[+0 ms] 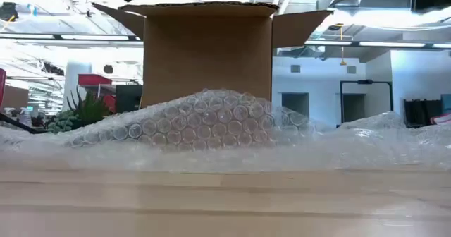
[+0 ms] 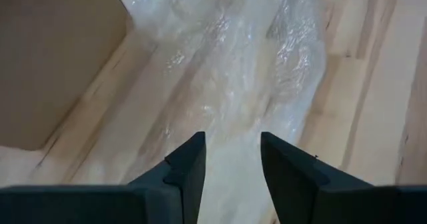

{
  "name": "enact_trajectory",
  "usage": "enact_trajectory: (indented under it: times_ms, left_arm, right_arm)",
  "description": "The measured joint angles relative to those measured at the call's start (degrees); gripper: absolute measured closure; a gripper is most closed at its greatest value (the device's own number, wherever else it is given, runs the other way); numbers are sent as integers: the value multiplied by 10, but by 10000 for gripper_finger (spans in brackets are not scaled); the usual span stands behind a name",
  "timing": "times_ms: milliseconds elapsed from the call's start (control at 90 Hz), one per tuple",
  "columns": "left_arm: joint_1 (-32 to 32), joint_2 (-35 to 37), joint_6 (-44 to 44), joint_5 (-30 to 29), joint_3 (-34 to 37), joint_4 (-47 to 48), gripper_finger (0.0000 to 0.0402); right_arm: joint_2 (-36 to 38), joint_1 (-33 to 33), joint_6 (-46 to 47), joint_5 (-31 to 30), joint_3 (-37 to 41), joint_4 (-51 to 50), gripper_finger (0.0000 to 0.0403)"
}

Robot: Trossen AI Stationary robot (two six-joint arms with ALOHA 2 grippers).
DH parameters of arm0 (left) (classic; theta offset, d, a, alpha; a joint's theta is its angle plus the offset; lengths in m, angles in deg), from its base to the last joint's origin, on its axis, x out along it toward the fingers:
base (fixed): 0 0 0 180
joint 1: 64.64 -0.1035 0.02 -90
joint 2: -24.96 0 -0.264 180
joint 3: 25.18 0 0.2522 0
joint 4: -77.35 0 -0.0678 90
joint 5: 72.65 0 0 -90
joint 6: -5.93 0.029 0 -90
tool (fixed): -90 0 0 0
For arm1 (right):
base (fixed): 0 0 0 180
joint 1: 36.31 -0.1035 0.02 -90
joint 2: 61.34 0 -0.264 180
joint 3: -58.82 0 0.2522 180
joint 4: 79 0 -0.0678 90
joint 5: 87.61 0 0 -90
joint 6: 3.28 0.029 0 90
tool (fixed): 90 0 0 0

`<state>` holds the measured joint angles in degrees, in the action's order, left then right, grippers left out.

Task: Wrap mug
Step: Pack the white mug with the bubble wrap

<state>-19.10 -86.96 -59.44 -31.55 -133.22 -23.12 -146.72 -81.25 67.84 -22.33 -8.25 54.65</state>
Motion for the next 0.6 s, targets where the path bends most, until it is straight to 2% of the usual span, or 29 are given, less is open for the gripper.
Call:
enact_trajectory:
  times_ms: [122,189,256,322,433,500,600]
  left_arm:
    - [-28,0,66,-7,29,-54,281]
    - [-57,0,110,-10,54,-107,286]
    - [-89,-1,158,12,78,-160,297]
    - [-120,-1,212,73,100,-210,312]
    - [-157,-2,267,232,114,-248,340]
    - [-156,-2,285,301,114,-280,358]
    - [-131,-2,290,370,114,-339,384]
  right_arm:
    - [-55,34,-75,-15,-5,89,403]
    - [-93,58,-110,19,-5,145,403]
    - [-132,84,-146,66,-5,196,403]
    - [-165,102,-166,87,-5,228,403]
    - [-194,121,-163,84,-5,224,403]
    - [-201,130,-148,82,-8,212,403]
    - [-205,136,-137,79,-9,198,403]
